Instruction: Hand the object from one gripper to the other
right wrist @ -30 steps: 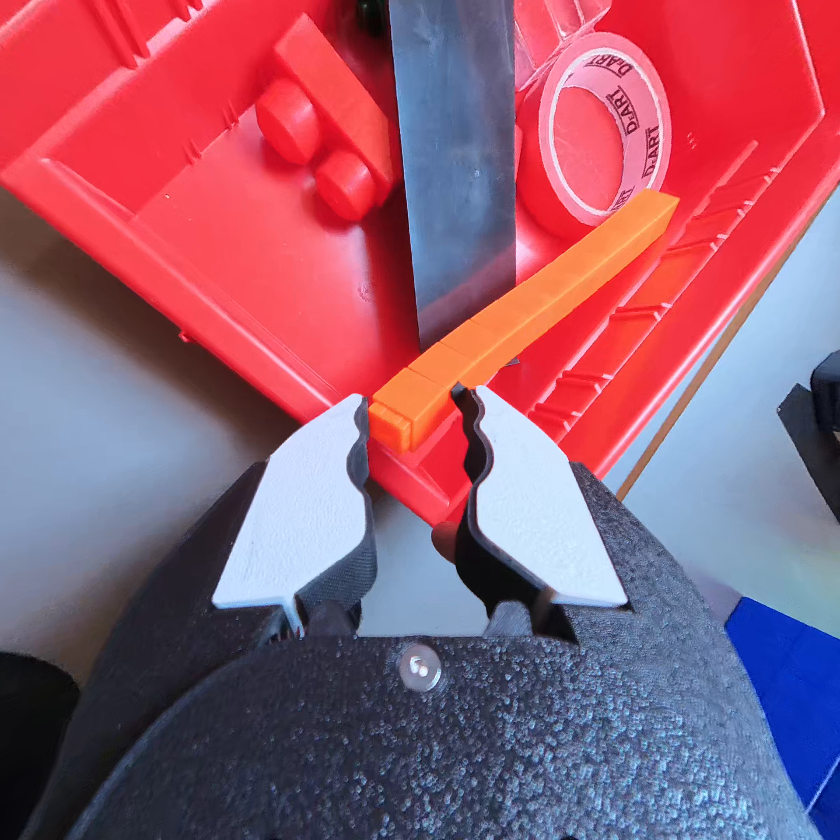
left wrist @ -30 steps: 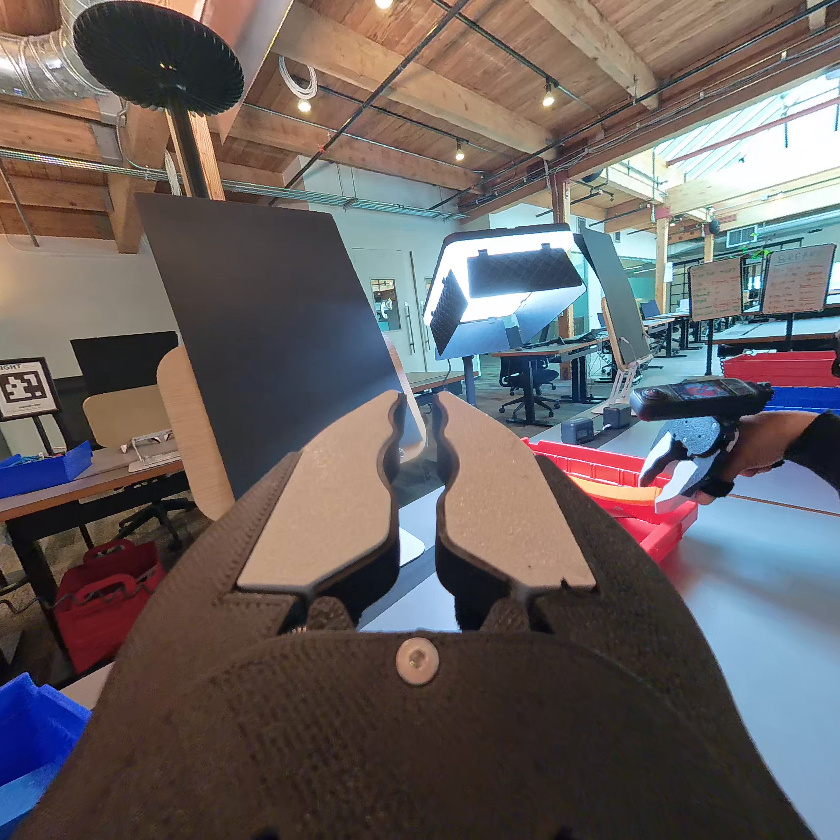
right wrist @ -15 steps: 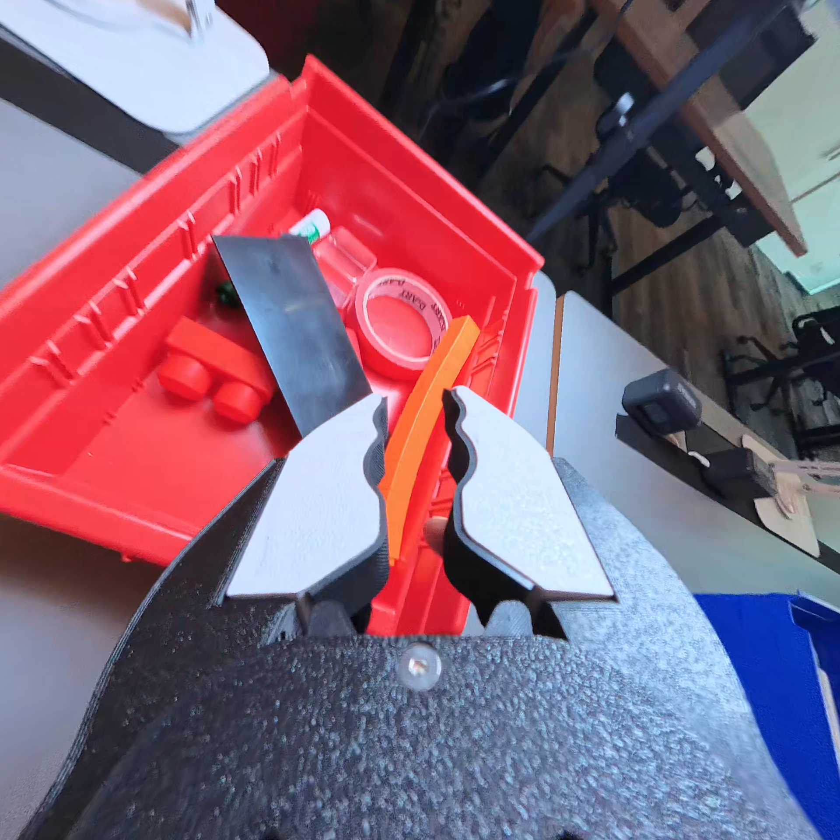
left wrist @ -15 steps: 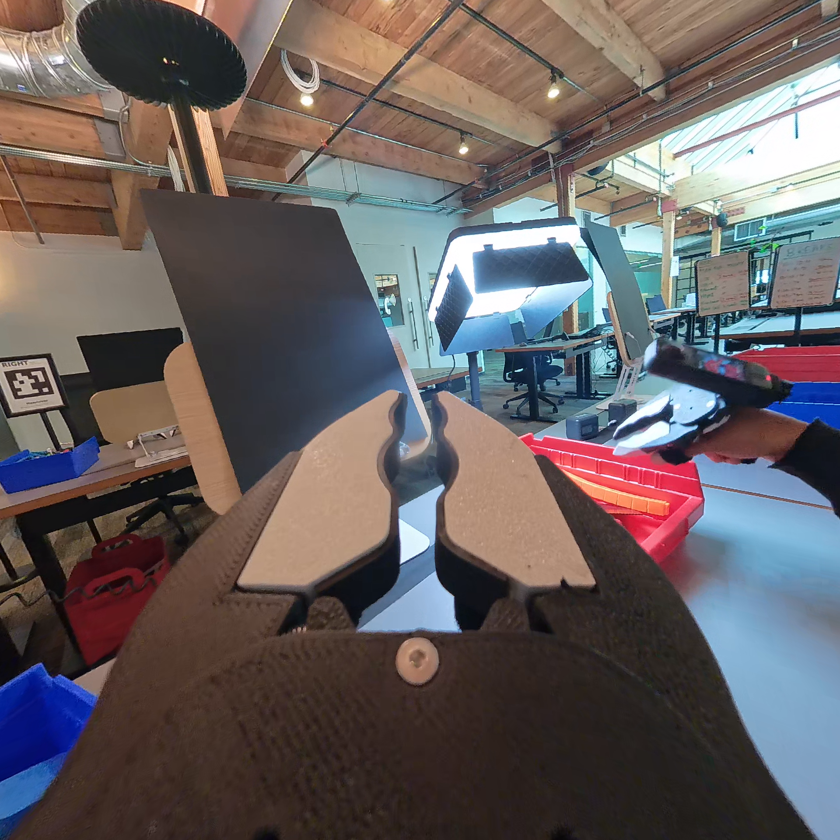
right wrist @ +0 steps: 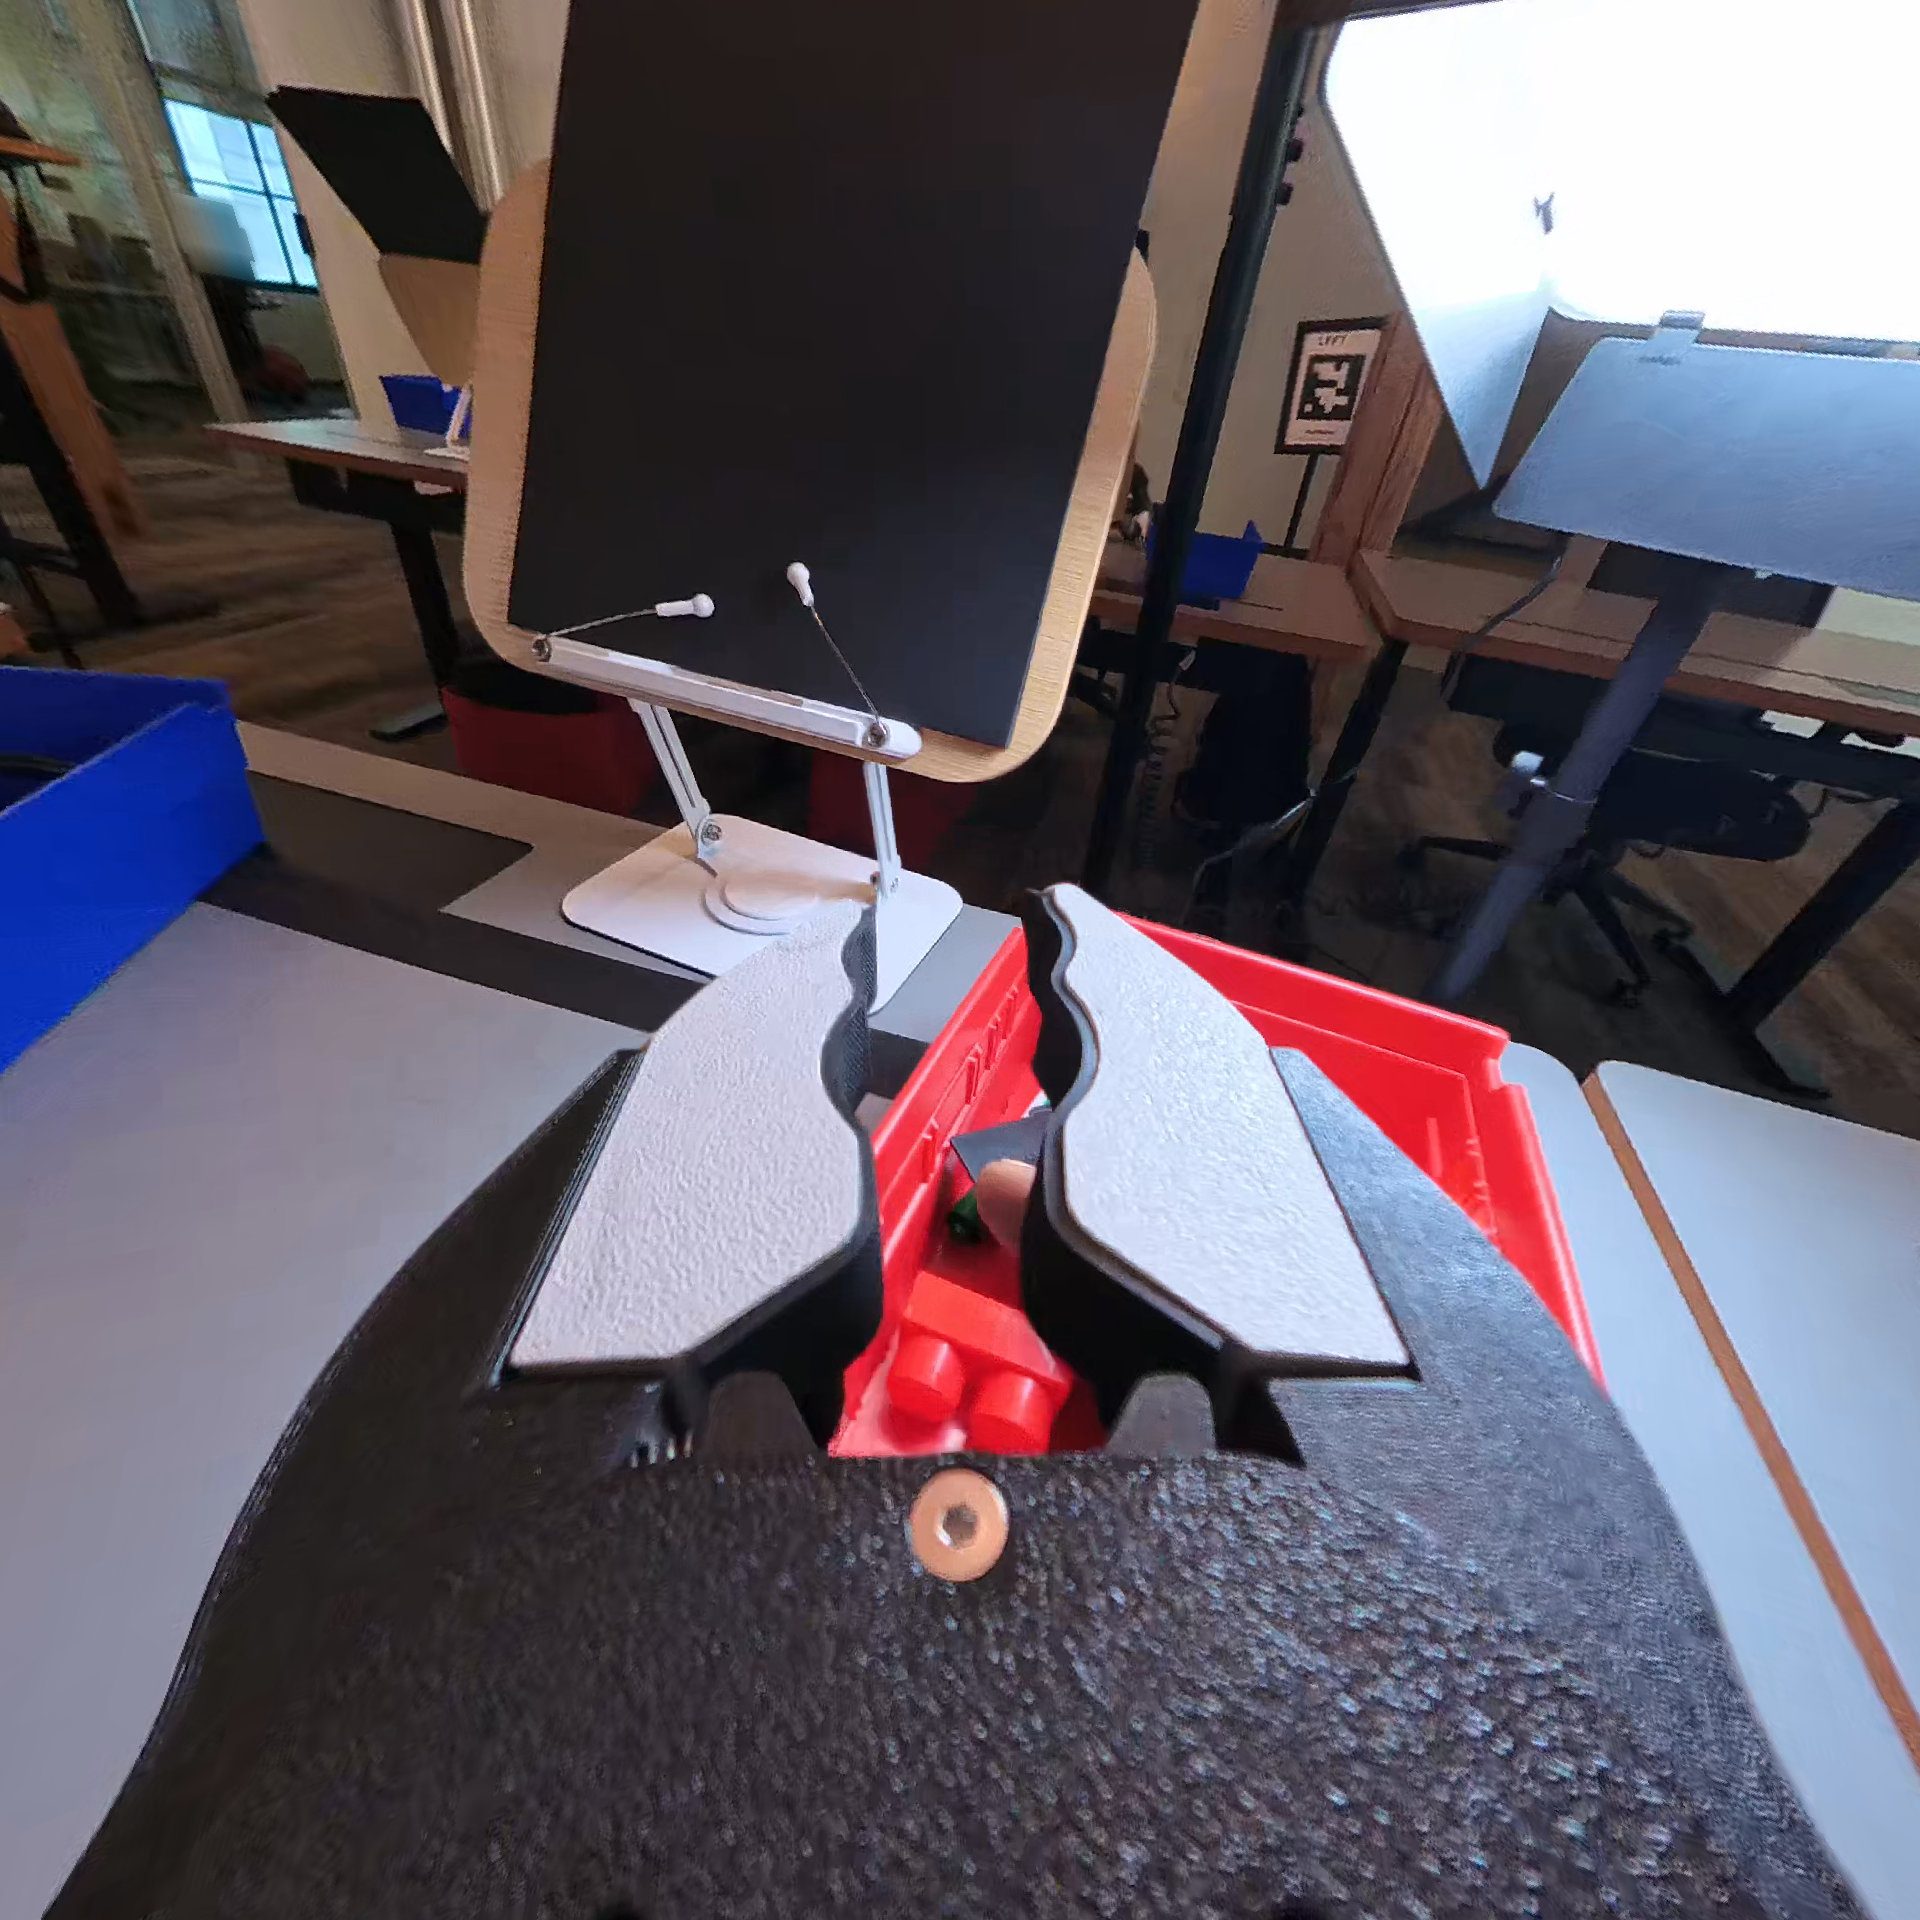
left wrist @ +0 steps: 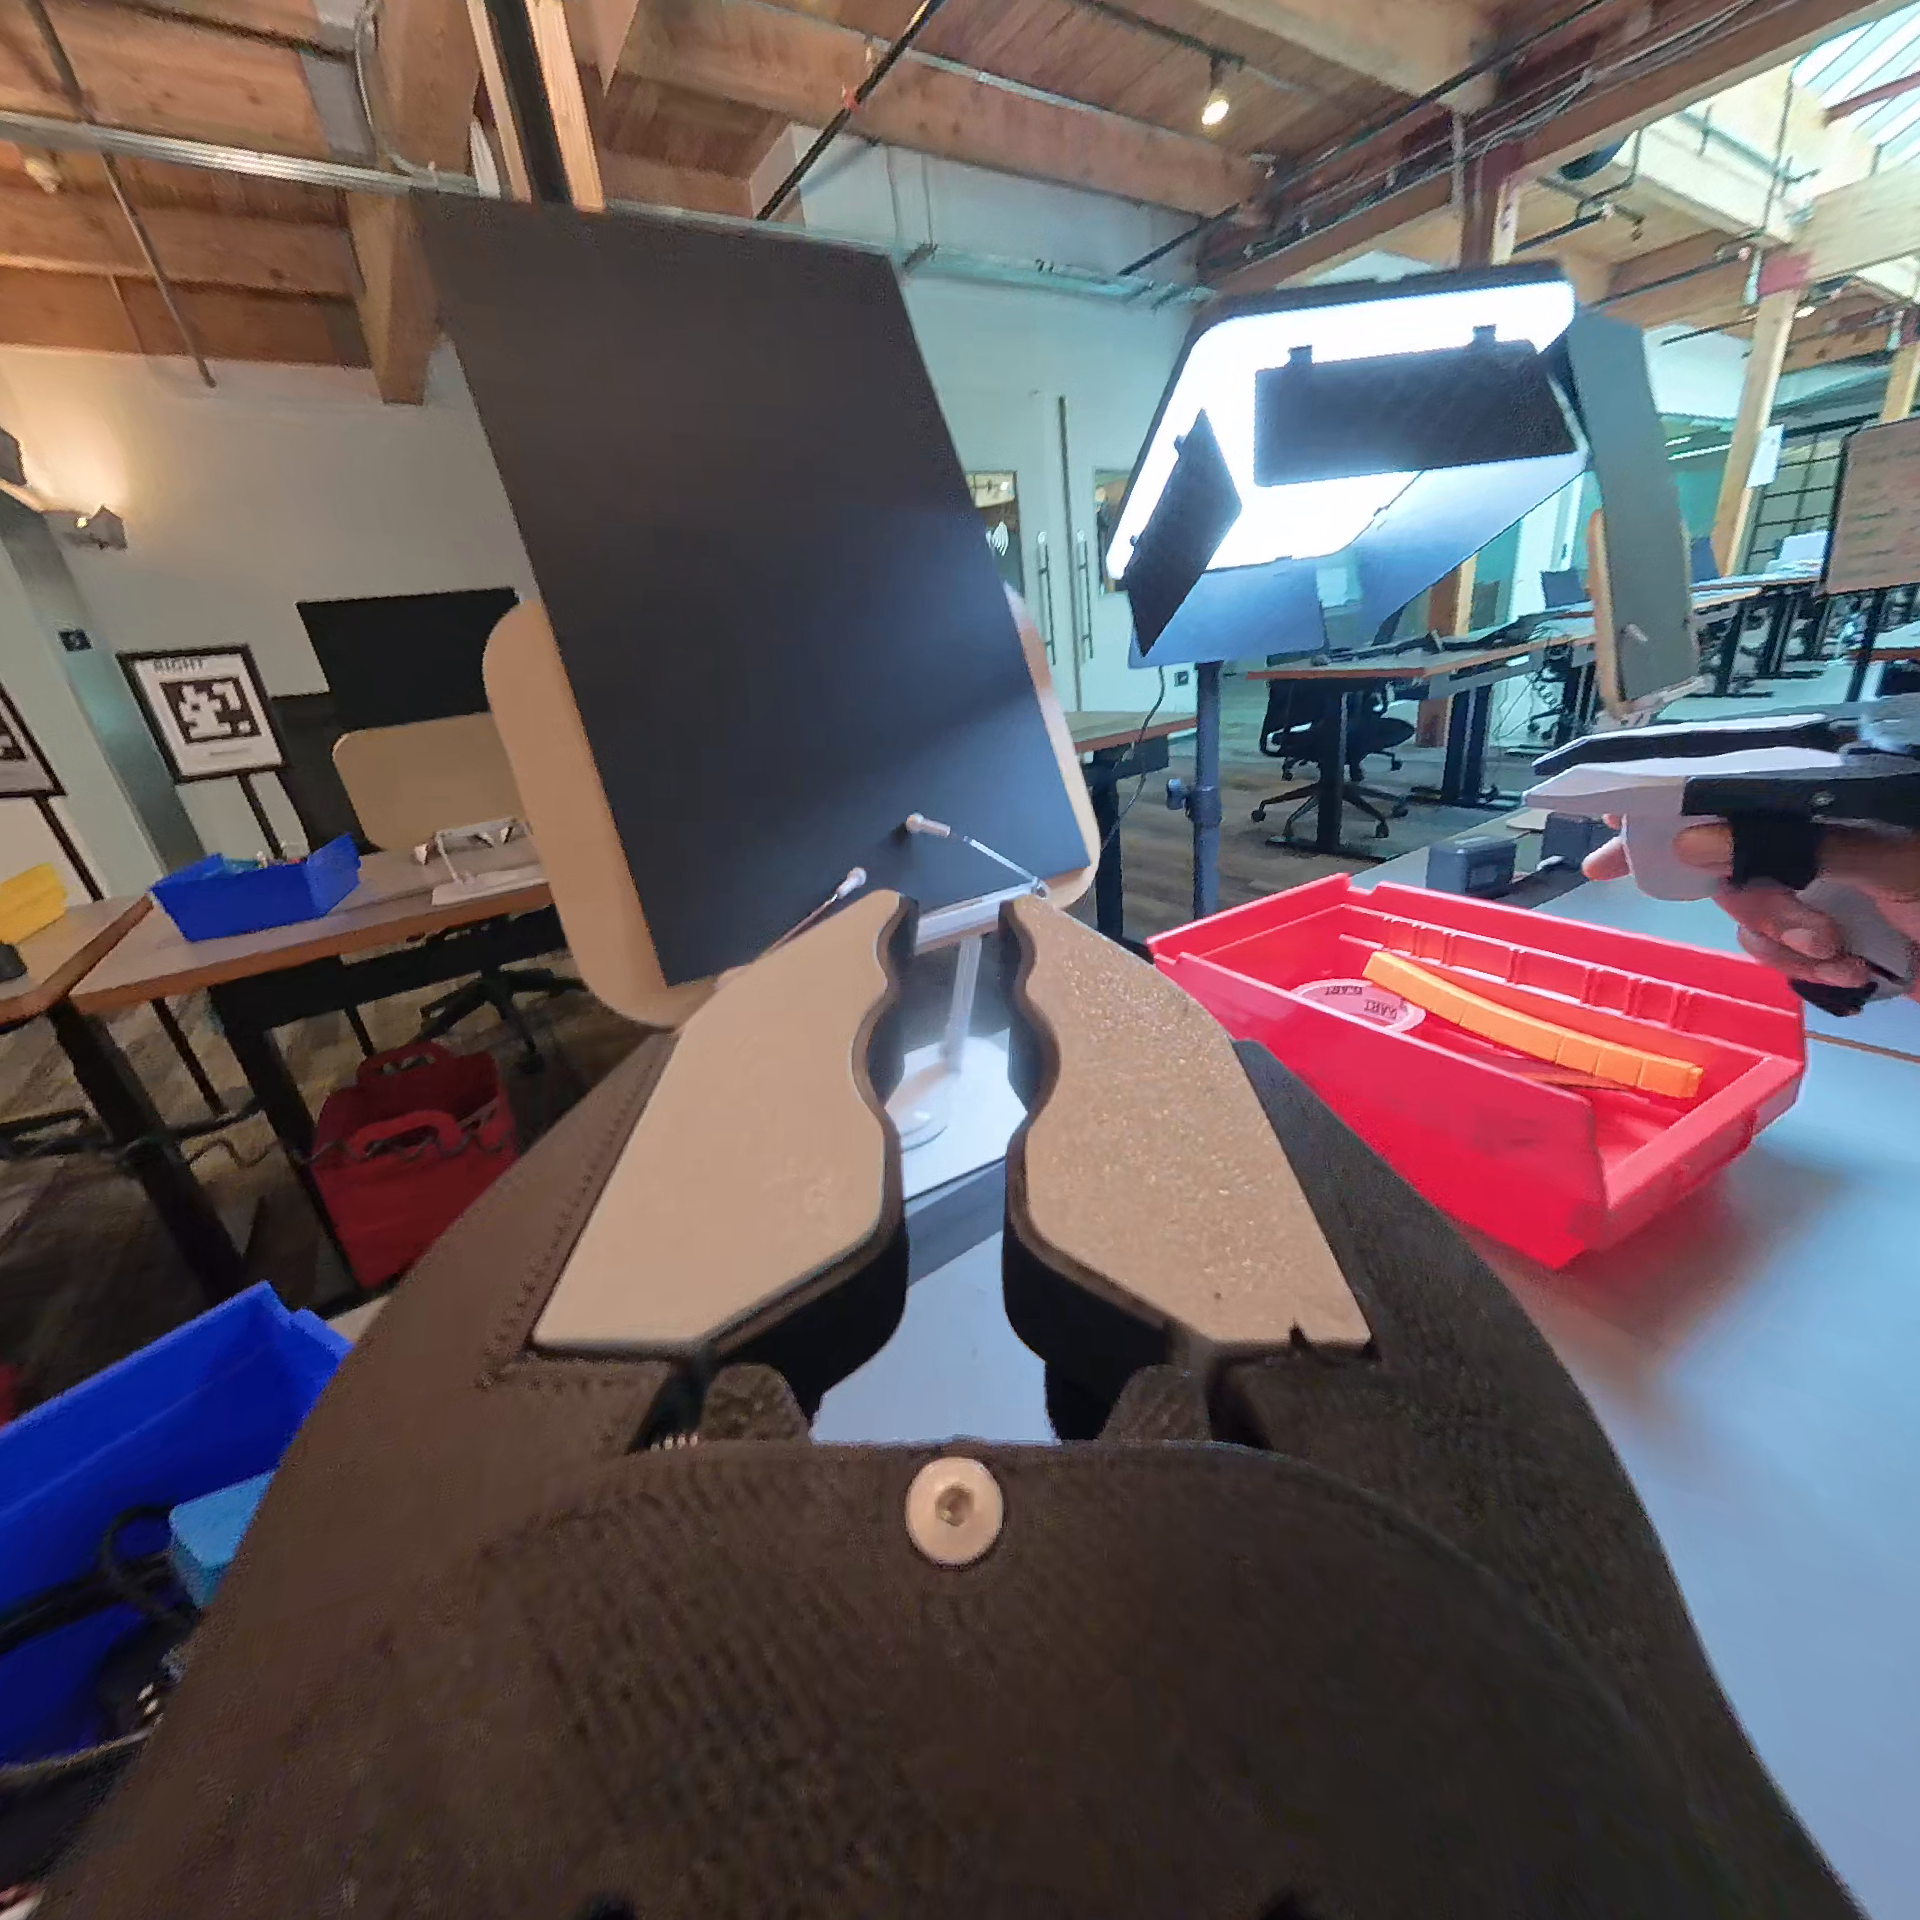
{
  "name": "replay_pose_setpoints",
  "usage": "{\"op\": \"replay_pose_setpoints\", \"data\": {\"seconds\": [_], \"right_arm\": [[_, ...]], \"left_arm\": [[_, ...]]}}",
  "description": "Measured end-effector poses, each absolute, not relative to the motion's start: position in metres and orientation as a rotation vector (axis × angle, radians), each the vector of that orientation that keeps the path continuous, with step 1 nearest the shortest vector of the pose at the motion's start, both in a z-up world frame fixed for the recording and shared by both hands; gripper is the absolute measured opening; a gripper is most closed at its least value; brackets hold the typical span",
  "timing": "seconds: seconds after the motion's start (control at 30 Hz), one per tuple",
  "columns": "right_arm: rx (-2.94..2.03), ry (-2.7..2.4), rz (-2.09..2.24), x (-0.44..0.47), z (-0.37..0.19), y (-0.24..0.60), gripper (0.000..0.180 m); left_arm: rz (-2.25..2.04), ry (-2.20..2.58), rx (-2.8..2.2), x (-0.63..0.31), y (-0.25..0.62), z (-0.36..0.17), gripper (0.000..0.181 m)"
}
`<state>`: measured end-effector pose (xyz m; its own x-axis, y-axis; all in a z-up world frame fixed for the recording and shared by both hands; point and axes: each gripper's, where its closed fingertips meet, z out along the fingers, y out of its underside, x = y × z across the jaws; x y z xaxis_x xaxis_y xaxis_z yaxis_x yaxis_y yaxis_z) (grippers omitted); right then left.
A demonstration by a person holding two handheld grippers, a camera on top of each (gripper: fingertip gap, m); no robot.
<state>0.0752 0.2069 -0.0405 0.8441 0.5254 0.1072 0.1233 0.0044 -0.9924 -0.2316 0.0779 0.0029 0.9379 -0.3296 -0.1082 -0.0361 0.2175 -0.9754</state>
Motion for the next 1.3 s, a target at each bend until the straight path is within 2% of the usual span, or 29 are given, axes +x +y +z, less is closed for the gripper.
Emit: {"op": "replay_pose_setpoints", "data": {"seconds": [0.4,0.73,0.97,1.3], "right_arm": [[-1.540,-0.584,0.380,0.003,-0.069,0.183,0.030],[-1.543,-0.576,0.438,0.004,-0.071,0.184,0.030],[-1.525,-0.585,0.462,0.002,-0.067,0.182,0.029],[-1.540,-0.597,0.518,0.000,-0.077,0.186,0.025]], "left_arm": [[-0.048,0.216,-1.618,-0.301,0.111,-0.060,0.028],[0.147,0.062,-1.715,-0.389,0.087,-0.059,0.029],[0.263,-0.044,-1.875,-0.441,0.067,-0.080,0.030],[0.346,-0.004,-2.057,-0.441,0.077,-0.121,0.033]]}}
